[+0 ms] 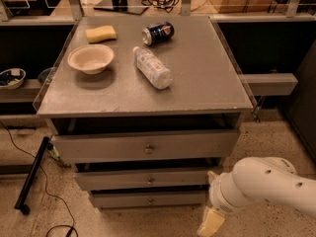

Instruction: Open bottom drawer

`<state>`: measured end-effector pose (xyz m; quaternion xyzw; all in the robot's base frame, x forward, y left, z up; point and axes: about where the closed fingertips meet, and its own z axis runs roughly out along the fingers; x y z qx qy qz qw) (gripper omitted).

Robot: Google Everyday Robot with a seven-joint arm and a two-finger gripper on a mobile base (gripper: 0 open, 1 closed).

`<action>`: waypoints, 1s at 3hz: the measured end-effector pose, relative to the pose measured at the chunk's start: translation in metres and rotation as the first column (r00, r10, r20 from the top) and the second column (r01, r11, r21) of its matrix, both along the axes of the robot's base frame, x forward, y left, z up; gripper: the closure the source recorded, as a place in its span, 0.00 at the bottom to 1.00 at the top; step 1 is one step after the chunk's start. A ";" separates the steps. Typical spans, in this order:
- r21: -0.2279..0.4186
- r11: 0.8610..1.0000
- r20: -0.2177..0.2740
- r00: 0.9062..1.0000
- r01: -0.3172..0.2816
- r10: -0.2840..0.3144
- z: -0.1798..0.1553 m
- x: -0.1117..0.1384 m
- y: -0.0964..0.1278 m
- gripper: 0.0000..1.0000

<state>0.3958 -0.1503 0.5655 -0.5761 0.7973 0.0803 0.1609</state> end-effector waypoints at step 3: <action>0.060 0.992 -0.051 0.992 -0.111 0.114 -0.052 -0.006 0.021 0.00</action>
Offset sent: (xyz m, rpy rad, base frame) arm -0.0135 0.0218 -0.0563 0.0526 0.0458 0.1138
